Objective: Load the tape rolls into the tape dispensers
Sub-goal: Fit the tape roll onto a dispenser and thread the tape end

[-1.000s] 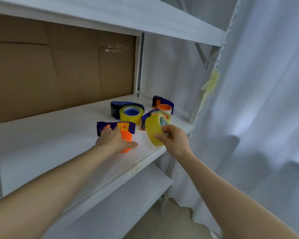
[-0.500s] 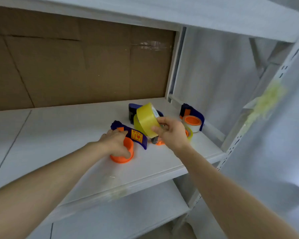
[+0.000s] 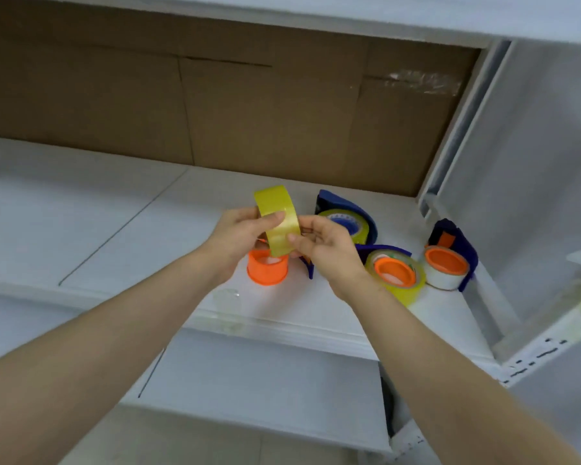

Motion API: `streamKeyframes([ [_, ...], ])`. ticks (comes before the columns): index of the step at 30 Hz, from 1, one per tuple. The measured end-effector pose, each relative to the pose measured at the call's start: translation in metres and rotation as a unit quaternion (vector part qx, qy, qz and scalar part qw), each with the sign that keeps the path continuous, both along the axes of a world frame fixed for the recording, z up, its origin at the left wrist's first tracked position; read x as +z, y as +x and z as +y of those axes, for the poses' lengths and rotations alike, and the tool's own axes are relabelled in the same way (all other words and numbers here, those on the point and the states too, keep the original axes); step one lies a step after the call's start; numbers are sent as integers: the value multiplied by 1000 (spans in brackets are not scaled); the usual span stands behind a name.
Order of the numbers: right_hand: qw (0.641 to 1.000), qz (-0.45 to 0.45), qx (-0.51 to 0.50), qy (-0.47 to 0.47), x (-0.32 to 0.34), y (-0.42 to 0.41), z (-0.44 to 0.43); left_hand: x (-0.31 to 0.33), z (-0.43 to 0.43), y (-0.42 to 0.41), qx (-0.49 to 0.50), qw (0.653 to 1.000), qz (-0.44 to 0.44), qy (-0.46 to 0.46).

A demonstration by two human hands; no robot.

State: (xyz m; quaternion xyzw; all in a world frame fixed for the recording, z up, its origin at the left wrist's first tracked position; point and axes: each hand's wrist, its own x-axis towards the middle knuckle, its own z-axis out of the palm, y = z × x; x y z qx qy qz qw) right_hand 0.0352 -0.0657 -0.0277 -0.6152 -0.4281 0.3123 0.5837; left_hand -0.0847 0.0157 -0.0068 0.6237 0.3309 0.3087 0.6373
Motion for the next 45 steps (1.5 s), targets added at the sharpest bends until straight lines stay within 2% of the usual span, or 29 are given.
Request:
streamKeyframes([
  [4,999,52,11,-4,-4,-8,8,0,9,-8,-20,996,40,72],
  [6,999,22,-23,-20,-6,-7,13,-2,16,-9,-21,978,128,161],
  [7,998,-17,-49,-29,-9,-3,15,-6,21,-9,-22,949,206,238],
  [9,989,-84,-111,-50,-15,10,16,-16,27,-9,-38,850,360,383],
  [10,984,-104,-135,-58,-18,16,16,-21,29,-8,-53,808,398,431],
  [11,978,-121,-154,-66,-22,22,16,-25,31,-5,-70,781,418,459],
  [17,955,-218,-166,-109,-36,36,18,-35,32,11,-137,699,438,548],
  [22,927,-308,-164,-140,-42,32,32,-32,30,13,-166,687,411,575],
  [24,928,-307,-145,-150,-39,28,36,-35,27,12,-191,672,410,587],
  [26,944,-257,-124,-163,-37,25,42,-43,25,10,-208,656,422,591],
  [28,954,-222,-113,-169,-36,23,48,-51,29,8,-218,661,437,570],
  [30,948,-243,-105,-178,-35,22,51,-57,32,5,-222,684,424,550],
  [31,941,-261,-101,-189,-35,22,53,-60,33,4,-218,708,402,538],
  [33,928,-285,-95,-218,-34,22,56,-62,33,-1,-184,791,329,481],
  [35,916,-299,-86,-255,-33,21,60,-57,34,-6,-72,893,263,357],
  [36,905,-312,-79,-279,-31,20,61,-54,36,-8,-12,927,259,271],
  [38,869,-364,-65,-330,-30,15,64,-52,43,-9,34,949,290,122],
  [40,845,-410,-65,-337,-30,11,67,-51,41,-11,9,965,259,36],
  [42,867,-382,-85,-309,-36,14,68,-52,42,-11,39,984,176,-16],
  [45,951,-173,-125,-223,-45,22,62,-47,45,-16,113,990,59,-60],
])
